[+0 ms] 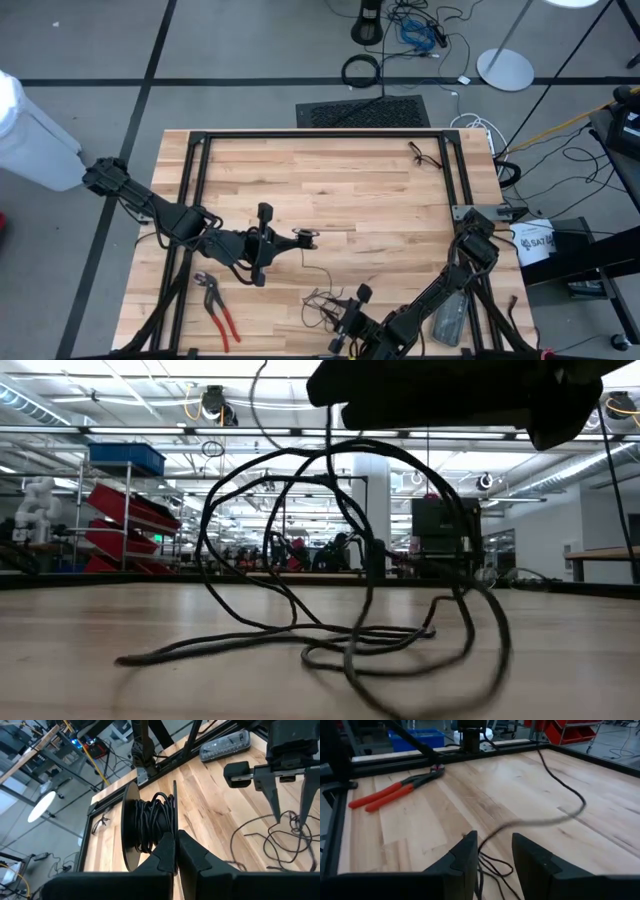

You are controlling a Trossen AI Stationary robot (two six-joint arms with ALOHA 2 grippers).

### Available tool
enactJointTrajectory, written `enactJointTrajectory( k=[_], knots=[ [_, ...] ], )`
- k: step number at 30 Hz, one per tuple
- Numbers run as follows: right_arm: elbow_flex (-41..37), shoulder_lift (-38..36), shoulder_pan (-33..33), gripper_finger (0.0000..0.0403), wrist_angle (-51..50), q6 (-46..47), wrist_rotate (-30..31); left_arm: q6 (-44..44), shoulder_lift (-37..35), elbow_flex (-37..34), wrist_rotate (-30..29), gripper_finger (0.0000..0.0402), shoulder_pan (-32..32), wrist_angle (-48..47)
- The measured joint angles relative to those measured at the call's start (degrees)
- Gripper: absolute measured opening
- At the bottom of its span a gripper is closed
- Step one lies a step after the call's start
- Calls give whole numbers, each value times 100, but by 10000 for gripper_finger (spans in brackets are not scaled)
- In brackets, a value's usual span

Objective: Coil cords
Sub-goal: Coil the black wire onto the black spool

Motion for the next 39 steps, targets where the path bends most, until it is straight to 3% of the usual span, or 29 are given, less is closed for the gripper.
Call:
enactJointTrajectory(
  k=[9, 20, 31, 39],
  knots=[
    [0, 0, 22, 101, 50, -9, -4, 42, 2, 0, 0, 8, 0, 1],
    [0, -2, -68, 5, 47, -144, -11, 40, 3, 0, -2, 8, 0, 2],
    [0, -319, -90, 0, -555, -273, -17, 35, 4, 0, -2, 8, 0, -2],
    [0, -1006, 346, 0, -1162, -264, 105, 35, 4, 0, 0, 8, -35, -22]
  ],
)
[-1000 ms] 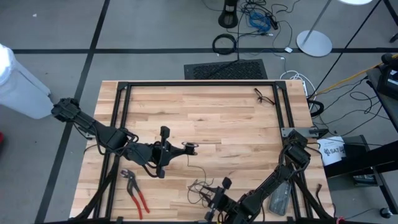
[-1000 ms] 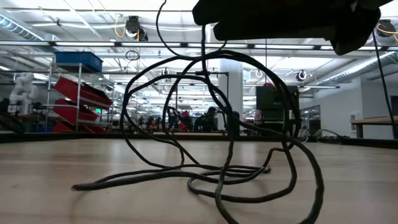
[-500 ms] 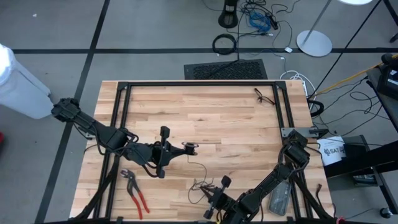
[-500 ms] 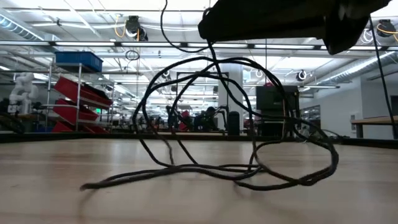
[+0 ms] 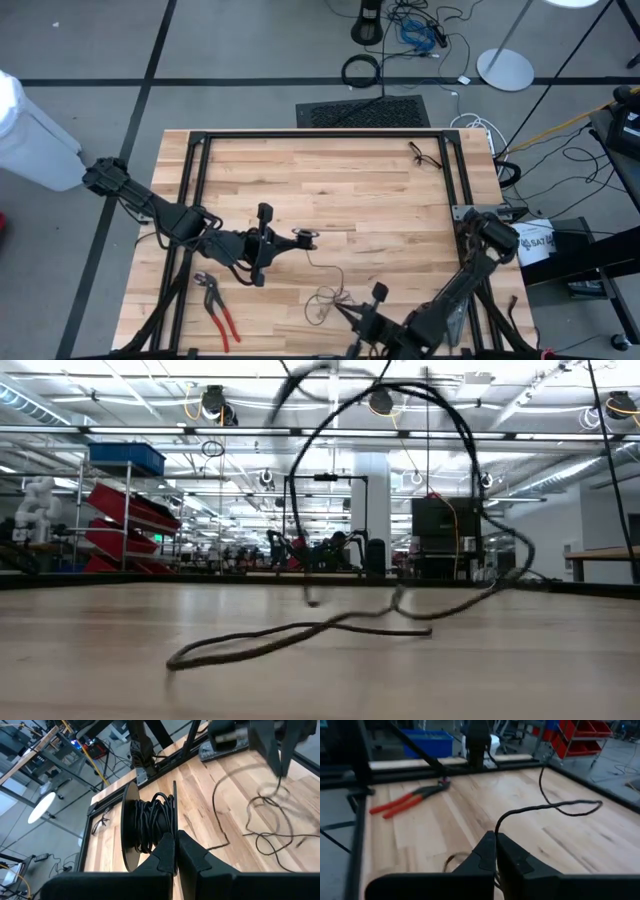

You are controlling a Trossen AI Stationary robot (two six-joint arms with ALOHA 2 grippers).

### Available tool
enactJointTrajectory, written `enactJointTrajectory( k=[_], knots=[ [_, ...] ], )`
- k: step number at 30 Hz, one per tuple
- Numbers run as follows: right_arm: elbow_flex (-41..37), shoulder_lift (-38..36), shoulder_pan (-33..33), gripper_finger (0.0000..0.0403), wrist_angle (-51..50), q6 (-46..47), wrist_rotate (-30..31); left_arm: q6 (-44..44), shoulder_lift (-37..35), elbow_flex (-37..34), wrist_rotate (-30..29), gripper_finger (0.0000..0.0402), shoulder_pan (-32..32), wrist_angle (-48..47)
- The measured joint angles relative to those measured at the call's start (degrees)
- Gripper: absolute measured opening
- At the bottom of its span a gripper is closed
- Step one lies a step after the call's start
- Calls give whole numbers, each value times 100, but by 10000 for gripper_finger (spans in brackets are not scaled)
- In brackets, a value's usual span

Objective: Coil cords
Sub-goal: Coil the black wire onto the black spool

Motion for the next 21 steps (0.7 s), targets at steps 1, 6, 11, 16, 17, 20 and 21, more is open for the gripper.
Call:
enactJointTrajectory(
  k=[1, 6, 11, 16, 17, 20, 21],
  knots=[
    [0, -67, 68, 0, -30, -14, 48, -1, 0, 0, -2, 8, -13, 0],
    [0, -407, 386, 0, -21, -184, 331, -2, 0, 0, 0, 8, -56, -31],
    [0, -740, 604, 0, -21, -589, 413, -7, 0, 0, 89, 8, -52, -33],
    [0, -1107, 702, 0, -21, -1211, 314, -15, 0, 0, 444, 8, -56, -33],
    [0, -1192, 718, 0, -19, -1319, 313, -15, 0, 0, 519, 8, -54, -33],
    [0, -1458, 762, 0, -5, -1612, 180, -15, 0, 0, 669, 8, -54, -40],
    [0, -1547, 767, 0, 11, -1703, 109, -15, 0, 0, 688, 8, -54, -60]
  ],
)
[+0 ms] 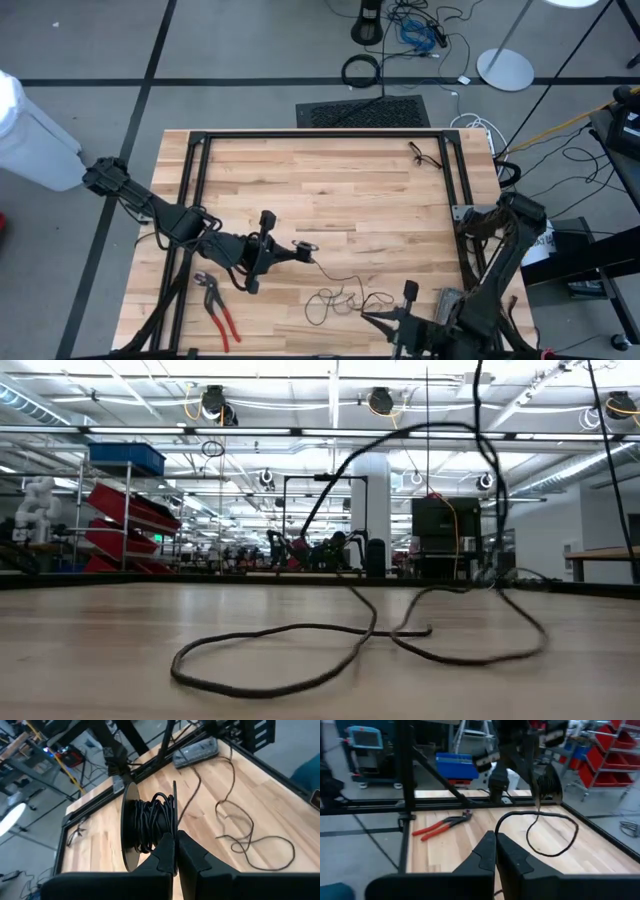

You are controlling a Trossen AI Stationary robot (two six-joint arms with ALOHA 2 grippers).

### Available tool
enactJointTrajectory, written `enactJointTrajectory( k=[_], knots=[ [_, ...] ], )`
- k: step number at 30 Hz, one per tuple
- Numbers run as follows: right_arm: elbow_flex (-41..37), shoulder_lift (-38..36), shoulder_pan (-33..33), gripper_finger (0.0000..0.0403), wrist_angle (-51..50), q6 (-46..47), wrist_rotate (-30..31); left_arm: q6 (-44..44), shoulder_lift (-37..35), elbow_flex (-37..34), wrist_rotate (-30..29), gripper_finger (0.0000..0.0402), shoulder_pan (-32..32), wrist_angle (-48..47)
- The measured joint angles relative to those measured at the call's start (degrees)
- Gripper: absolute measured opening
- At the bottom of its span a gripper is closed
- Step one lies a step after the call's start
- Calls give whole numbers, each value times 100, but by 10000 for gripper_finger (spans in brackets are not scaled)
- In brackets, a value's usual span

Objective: Coil cords
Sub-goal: Coil the black wire onto the black spool

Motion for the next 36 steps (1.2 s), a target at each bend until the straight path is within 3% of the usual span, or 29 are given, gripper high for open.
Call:
enactJointTrajectory(
  k=[7, 12, 19, 26, 36],
  knots=[
    [9, -357, 11, 0, 602, -1208, -91, -3, 0, 0, 495, 8, 0, -141],
    [450, -368, -7, 0, 632, -2018, -166, 0, 0, 0, 1049, 8, 0, -141],
    [1129, -277, -206, 0, 633, -3253, -458, 2, 91, 0, 1361, 8, 8, -82],
    [1633, -168, -570, 0, 631, -4042, -1166, 149, 397, 0, 2077, 8, 47, 16],
    [2113, -160, -651, 0, 612, -4954, -1158, 163, 662, 0, 2596, 8, 220, 162]
  ],
)
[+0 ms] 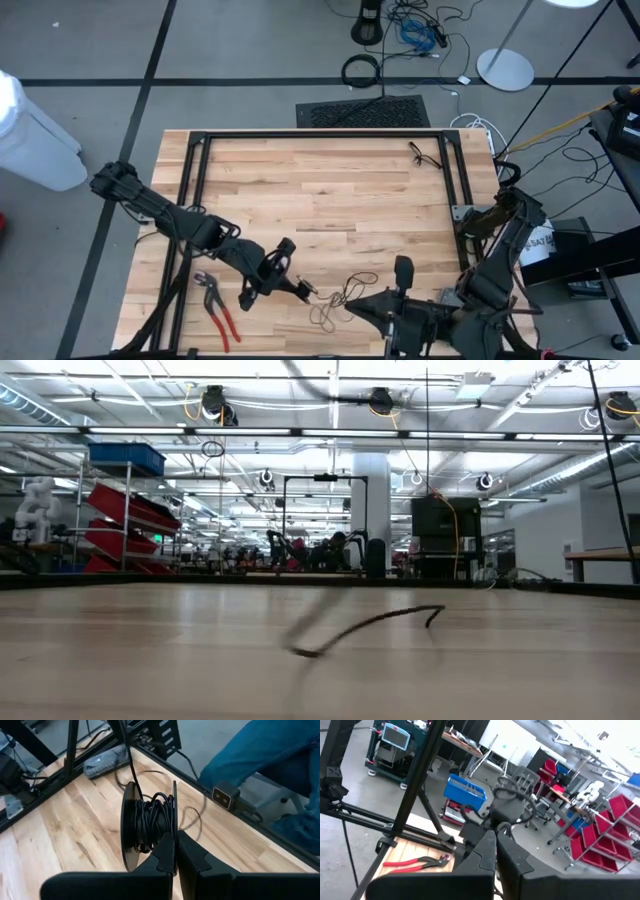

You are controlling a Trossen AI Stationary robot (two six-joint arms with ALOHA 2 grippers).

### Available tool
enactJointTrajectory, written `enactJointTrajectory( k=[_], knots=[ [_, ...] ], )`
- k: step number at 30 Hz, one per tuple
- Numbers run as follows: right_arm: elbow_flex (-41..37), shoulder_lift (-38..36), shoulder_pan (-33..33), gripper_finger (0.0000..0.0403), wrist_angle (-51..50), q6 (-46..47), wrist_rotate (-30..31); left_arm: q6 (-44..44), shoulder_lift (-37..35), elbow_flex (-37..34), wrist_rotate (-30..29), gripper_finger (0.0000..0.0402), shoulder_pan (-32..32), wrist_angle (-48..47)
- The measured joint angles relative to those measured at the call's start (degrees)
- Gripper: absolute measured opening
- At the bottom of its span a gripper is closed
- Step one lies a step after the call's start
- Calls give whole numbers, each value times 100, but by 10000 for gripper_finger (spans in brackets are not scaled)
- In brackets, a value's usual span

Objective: Coil cords
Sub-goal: Coil the black wire onto the black spool

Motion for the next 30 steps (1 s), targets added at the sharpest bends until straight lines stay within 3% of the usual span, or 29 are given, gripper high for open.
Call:
enactJointTrajectory(
  k=[14, 17, 20, 23, 26, 30],
  knots=[
    [380, 0, -150, 1, -437, -337, -77, 239, 207, 0, 767, 8, 126, 700],
    [380, -2, -207, 1, -1025, 376, -371, 310, 206, 0, 704, 8, 126, 661],
    [322, 12, -215, 1, -1967, 1667, -732, 307, 206, 0, 431, 8, 126, 644],
    [10, 104, -160, 0, -2656, 2872, -686, 347, 201, 0, 173, 8, 138, 604],
    [-648, 195, -74, 0, -2560, 3667, -590, 465, 159, 0, -129, 8, 143, 610],
    [-1872, 190, -48, 0, -1300, 4346, -582, 460, 31, 0, -273, 8, 141, 625]
  ],
)
